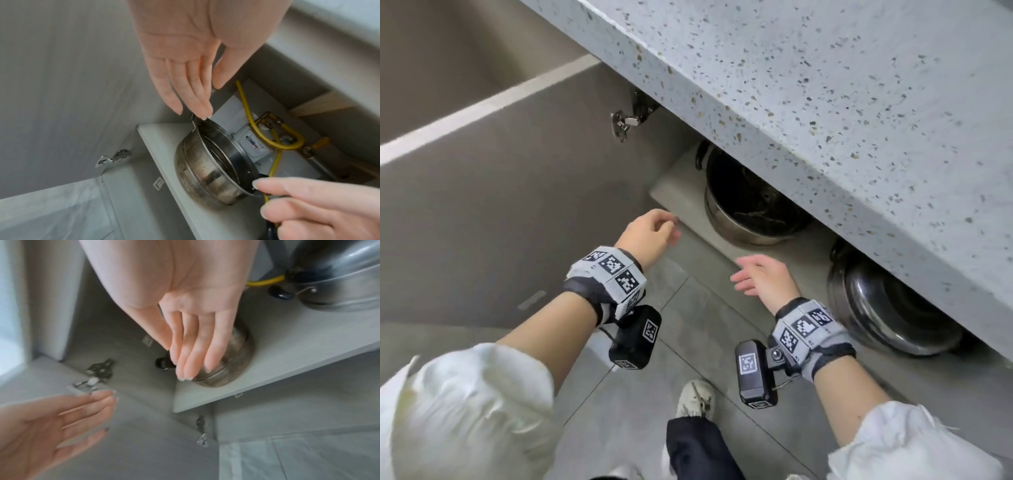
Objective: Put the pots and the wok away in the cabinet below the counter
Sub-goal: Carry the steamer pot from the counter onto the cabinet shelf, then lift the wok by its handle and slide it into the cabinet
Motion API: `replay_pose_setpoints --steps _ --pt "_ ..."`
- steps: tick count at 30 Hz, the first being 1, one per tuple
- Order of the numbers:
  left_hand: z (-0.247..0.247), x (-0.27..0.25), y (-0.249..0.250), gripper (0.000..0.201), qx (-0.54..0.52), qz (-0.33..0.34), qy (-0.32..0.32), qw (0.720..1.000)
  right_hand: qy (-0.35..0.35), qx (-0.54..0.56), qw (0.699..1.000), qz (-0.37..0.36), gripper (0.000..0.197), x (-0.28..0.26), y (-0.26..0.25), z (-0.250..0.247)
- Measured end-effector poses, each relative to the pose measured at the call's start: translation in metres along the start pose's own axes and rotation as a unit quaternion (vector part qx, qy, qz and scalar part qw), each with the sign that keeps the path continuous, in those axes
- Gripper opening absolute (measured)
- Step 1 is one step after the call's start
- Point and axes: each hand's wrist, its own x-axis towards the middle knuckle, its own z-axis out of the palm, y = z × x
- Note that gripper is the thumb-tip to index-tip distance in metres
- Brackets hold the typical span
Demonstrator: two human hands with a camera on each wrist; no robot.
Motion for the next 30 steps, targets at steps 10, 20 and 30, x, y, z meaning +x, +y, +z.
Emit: replay_pose_setpoints --steps 10,20,30 --pt "-0.114 -0.090 0.126 0.025 -0.011 0.071 0.014 0.997 -0.157 -0.048 0.976 -0.147 0.024 -0.111 -0.181 -0.008" --pt "-0.217 -0.089 0.232 0.024 -0.108 0.127 0.132 0.977 -0.059 -0.002 0.967 -0.247 0.020 -0.102 -0.352 -0.052" --pt "-0.285 -0.017 0.231 0.032 -0.180 0.088 0.100 0.975 -0.070 -0.111 0.971 -0.198 0.049 -0.045 -0.442 0.014"
